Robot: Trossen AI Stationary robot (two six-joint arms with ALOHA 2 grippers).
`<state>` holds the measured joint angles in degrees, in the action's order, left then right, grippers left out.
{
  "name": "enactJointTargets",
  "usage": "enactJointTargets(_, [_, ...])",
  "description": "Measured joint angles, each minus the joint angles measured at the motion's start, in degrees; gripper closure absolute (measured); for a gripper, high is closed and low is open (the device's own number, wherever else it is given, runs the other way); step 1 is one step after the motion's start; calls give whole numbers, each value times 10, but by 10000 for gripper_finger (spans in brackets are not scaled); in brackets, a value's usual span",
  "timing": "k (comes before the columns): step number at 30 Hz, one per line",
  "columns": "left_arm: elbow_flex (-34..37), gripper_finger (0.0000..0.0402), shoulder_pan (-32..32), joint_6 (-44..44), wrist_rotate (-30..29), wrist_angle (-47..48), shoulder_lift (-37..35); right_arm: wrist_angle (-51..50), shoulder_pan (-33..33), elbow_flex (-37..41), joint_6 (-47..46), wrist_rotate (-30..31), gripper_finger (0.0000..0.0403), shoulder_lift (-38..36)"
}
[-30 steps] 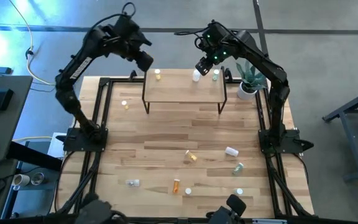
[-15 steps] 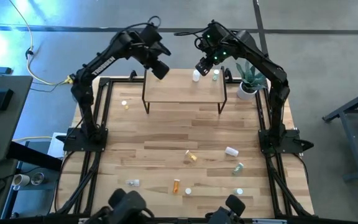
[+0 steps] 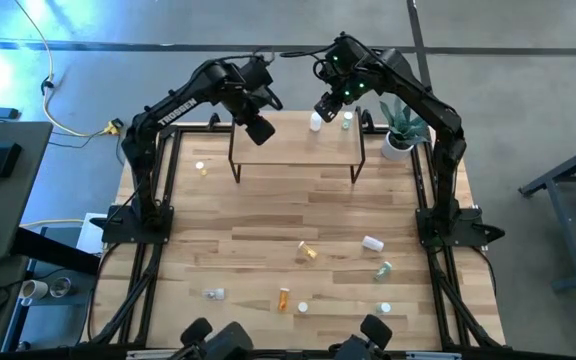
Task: Pick and place medicine bottles onto shelf by color
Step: Put the top left orange pill bottle on the shelf
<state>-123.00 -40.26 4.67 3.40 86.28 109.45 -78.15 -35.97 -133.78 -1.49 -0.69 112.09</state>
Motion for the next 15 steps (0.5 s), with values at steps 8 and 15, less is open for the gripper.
enactJointTargets(8, [0, 284, 19, -58, -19, 28, -3, 0, 0, 0, 81, -124, 253, 0])
enactJointTargets(15, [0, 284, 50, -115, -18, 27, -11, 0, 0, 0, 138, -210, 253, 0])
